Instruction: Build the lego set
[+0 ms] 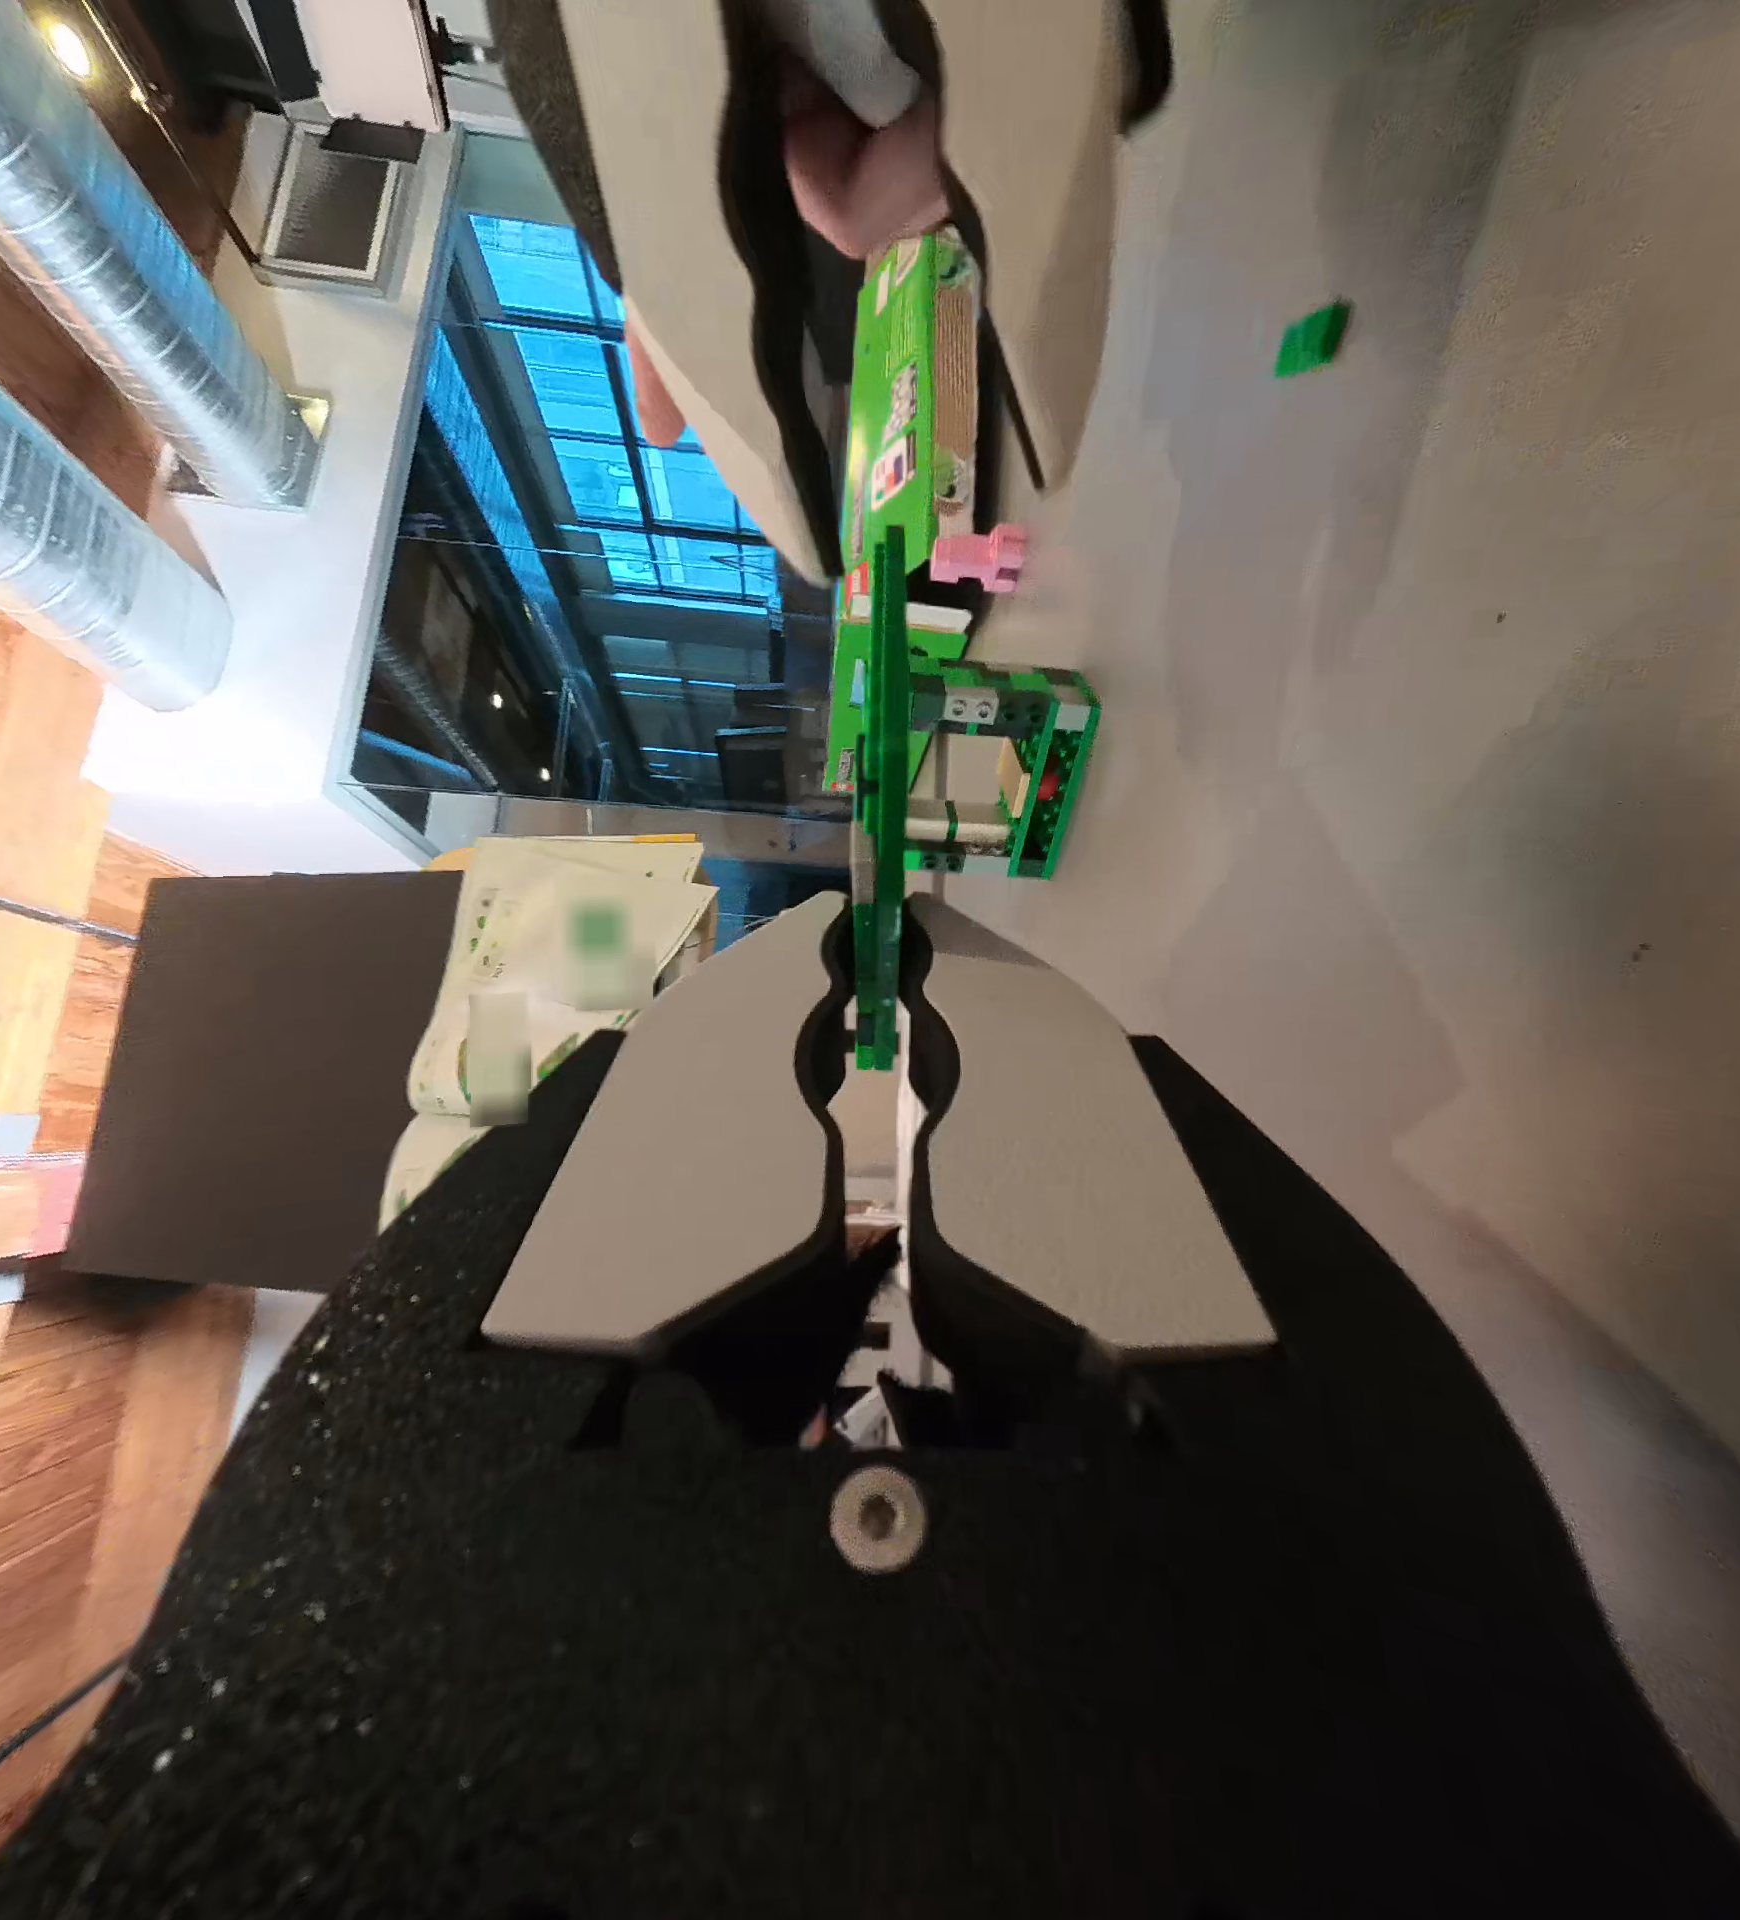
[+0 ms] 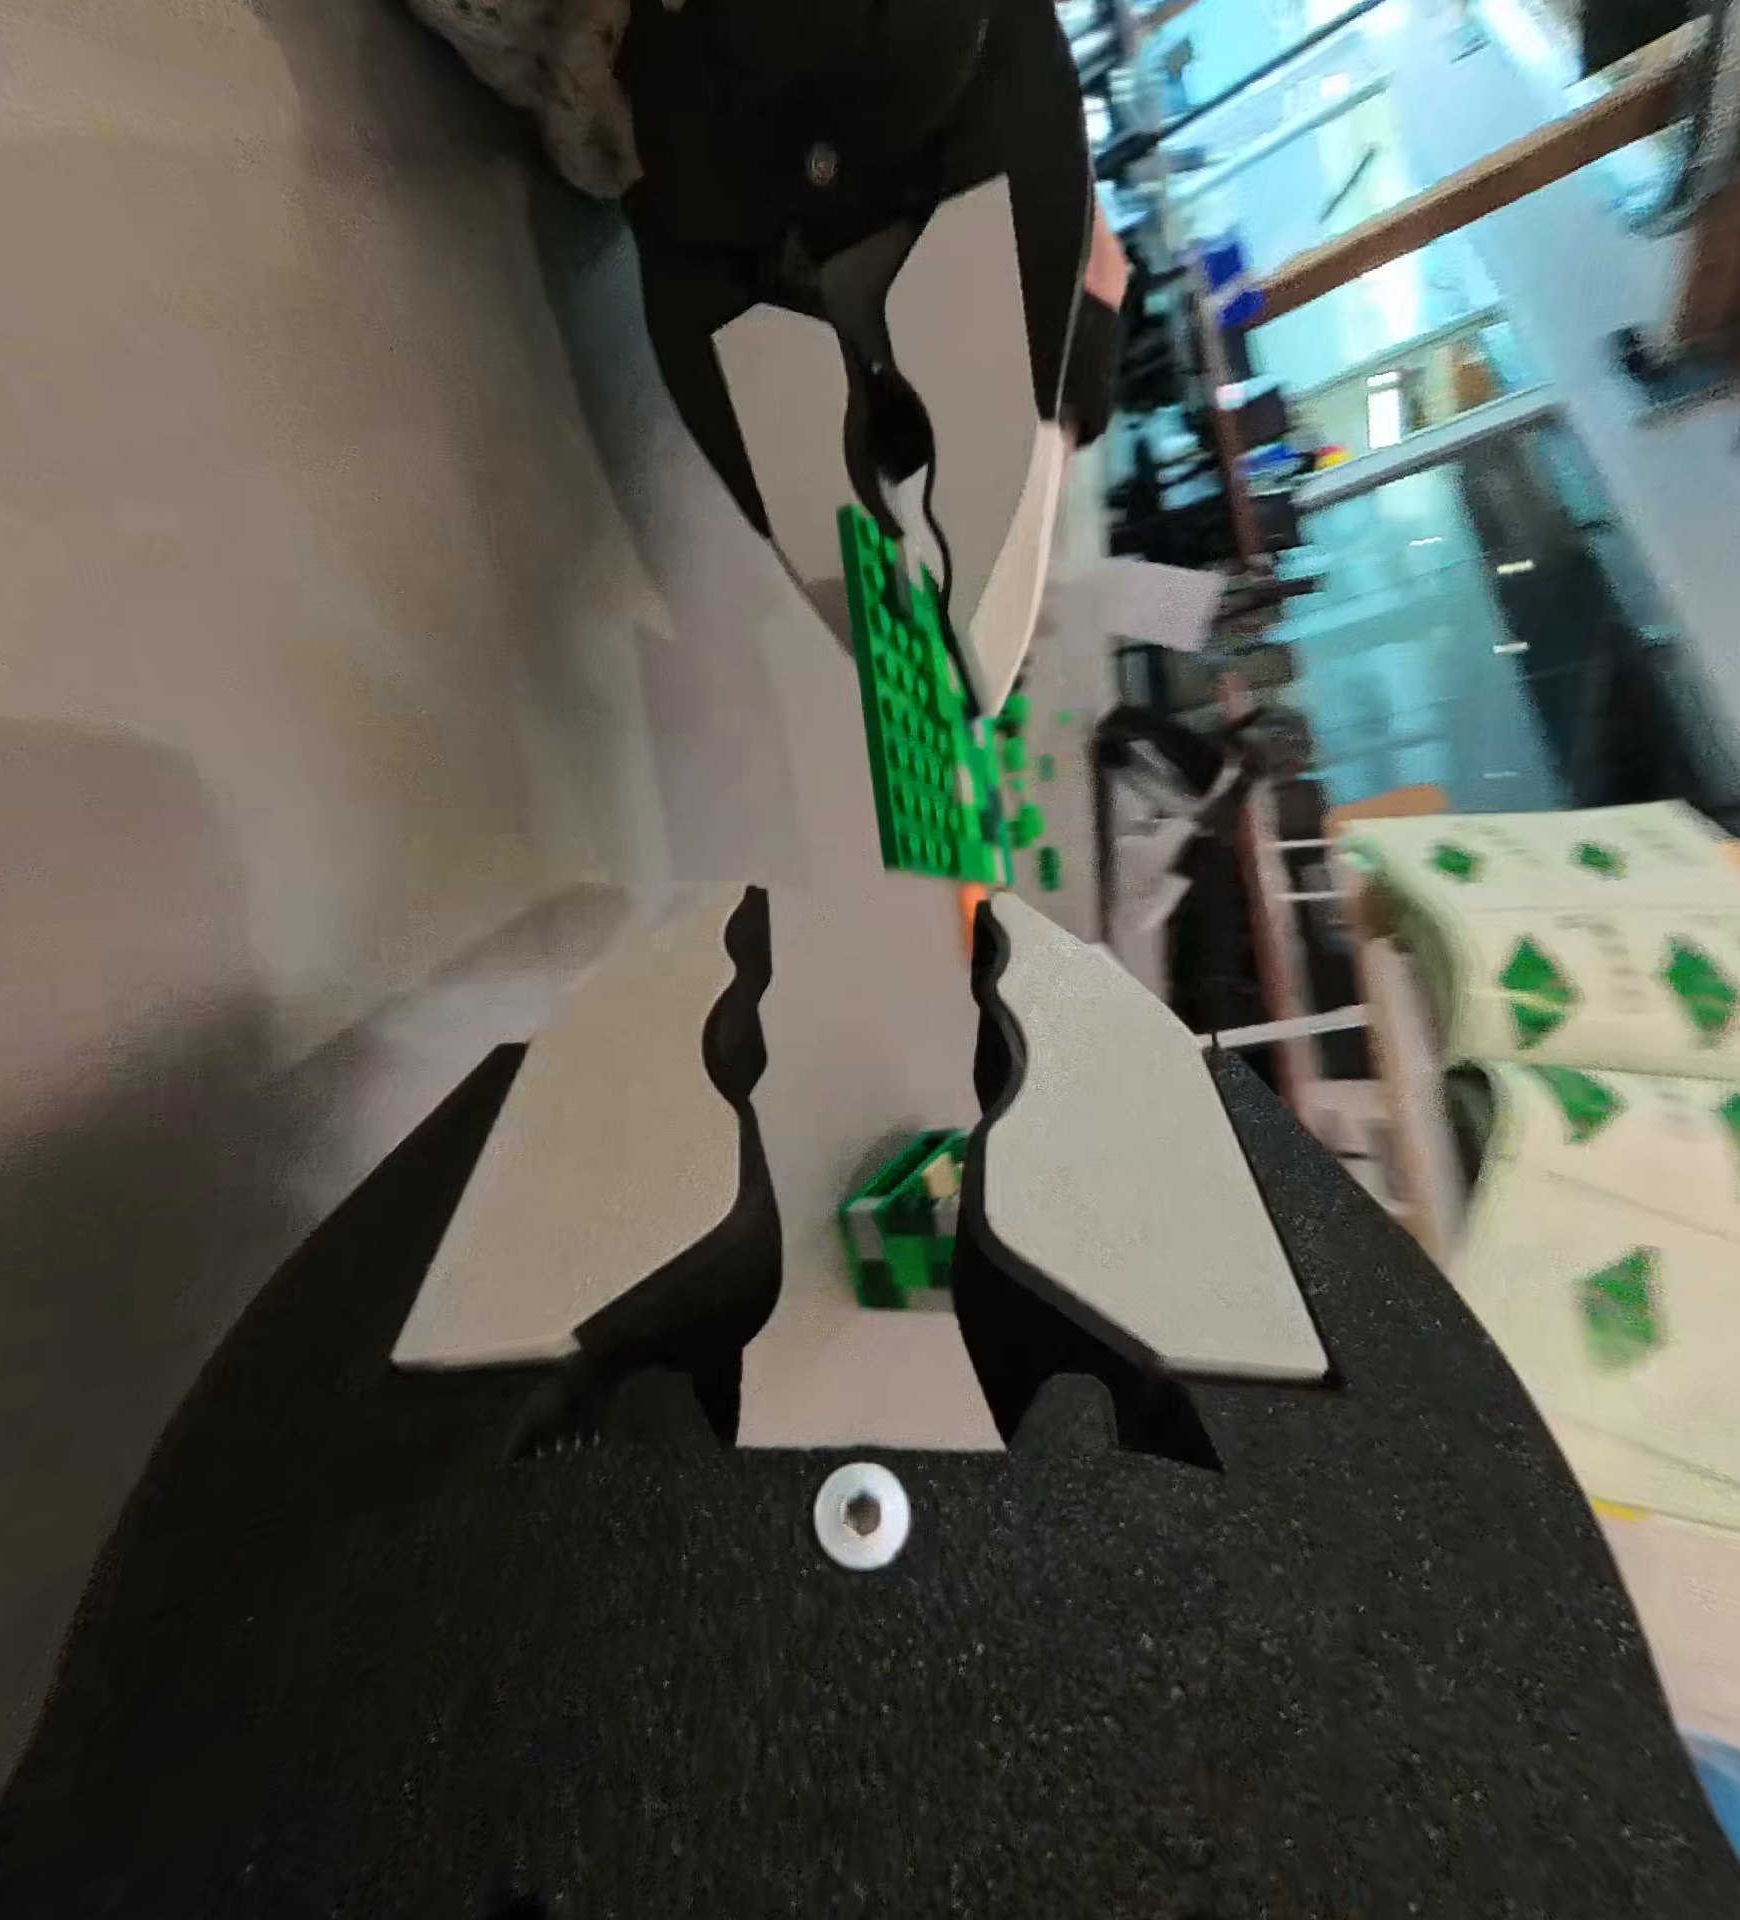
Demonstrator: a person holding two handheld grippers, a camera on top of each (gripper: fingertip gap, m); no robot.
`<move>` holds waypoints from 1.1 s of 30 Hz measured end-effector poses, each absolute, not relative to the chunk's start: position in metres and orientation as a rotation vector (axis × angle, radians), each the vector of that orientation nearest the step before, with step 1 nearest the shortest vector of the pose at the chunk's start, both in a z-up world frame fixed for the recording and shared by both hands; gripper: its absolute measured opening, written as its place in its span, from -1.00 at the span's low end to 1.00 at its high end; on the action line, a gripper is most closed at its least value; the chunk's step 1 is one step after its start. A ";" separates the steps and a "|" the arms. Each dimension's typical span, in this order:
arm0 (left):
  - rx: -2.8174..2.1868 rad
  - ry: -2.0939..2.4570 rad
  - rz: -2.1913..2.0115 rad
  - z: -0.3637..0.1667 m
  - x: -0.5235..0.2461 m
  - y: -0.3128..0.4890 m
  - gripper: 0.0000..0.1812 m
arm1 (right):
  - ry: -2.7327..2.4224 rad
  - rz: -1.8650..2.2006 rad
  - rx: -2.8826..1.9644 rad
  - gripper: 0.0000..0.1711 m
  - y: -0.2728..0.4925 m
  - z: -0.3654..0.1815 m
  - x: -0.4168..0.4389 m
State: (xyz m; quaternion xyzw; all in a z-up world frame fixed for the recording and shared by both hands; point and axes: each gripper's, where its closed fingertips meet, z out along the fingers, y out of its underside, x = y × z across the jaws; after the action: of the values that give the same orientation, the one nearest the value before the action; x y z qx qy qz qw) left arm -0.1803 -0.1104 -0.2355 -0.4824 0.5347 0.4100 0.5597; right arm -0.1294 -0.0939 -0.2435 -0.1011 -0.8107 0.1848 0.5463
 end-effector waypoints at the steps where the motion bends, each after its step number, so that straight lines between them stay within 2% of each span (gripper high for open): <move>1: -1.123 1.269 0.989 -0.236 -0.181 -0.110 -0.94 | -1.982 0.488 -0.295 -0.59 -0.086 -0.244 -0.124; 4: -1.115 1.289 0.994 -0.239 -0.179 -0.110 -0.94 | -2.067 0.666 -0.529 -0.54 -0.072 -0.233 -0.119; 7: -1.146 1.297 0.976 -0.242 -0.174 -0.108 -0.94 | -1.999 0.738 -0.466 -0.57 -0.092 -0.215 -0.120; 13: -1.387 1.224 0.768 -0.247 -0.168 -0.103 -0.93 | -1.935 0.377 -0.282 -0.52 -0.122 -0.230 -0.141; 20: -1.425 1.243 0.727 -0.250 -0.161 -0.105 -0.93 | -1.940 0.316 -0.339 -0.73 -0.121 -0.241 -0.155; 23: -1.410 1.243 0.728 -0.248 -0.158 -0.105 -0.93 | -1.943 0.299 -0.325 -0.89 -0.121 -0.242 -0.155; 33: -1.370 1.277 0.760 -0.252 -0.157 -0.105 -0.93 | -1.941 0.268 -0.306 -0.92 -0.123 -0.246 -0.155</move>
State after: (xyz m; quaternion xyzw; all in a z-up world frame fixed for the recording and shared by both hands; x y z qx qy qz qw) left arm -0.1568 -0.1051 -0.2518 -0.5741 0.5352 0.3184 0.5316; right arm -0.1548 -0.1231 -0.2455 -0.1290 -0.8192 0.1129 0.5473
